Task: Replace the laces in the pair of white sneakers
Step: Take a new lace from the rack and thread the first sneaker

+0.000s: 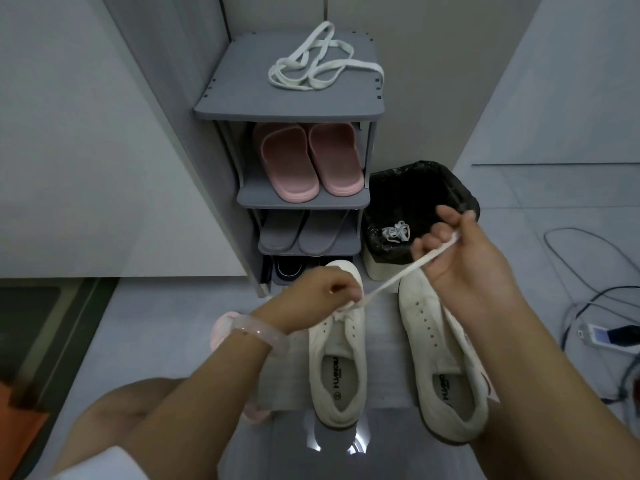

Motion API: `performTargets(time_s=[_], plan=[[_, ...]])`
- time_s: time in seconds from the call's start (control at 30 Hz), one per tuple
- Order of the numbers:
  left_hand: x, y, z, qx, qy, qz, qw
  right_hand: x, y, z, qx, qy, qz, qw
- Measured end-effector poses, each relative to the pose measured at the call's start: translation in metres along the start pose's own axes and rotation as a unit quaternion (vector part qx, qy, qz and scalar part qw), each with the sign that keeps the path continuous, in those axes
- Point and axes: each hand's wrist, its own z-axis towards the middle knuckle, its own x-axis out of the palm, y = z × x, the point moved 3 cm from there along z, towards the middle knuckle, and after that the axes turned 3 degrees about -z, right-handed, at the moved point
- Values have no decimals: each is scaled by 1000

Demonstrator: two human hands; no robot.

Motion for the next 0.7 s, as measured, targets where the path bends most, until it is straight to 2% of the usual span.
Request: performTargets(time_s=[0.07,0.13,0.33,0.43,0.5,0.6,0.7], plan=[[-10,7,-2,-15,-13,22,1000,-10,10,2,-9,-39,19,999],[-3,5,-5,-8,0,-8,1000,-11,11,1,-11,-43,29,999],[38,-23,-4,77,-21,-55,995,15,-28,-18,29,69,-41,996],[25,-26,0,51,-29,-131,990,15,-20,-15,15,49,-33,998],[5,-19,-1,20,-91,-160,983,5,-4,-8,10,7,12,1000],[-17,0,-4,-38,-175,-146,973,-7,14,-2,7,-23,72,997],[-17,10,-9,-75,-162,-108,978,-8,15,-1,-12,-39,7,999]])
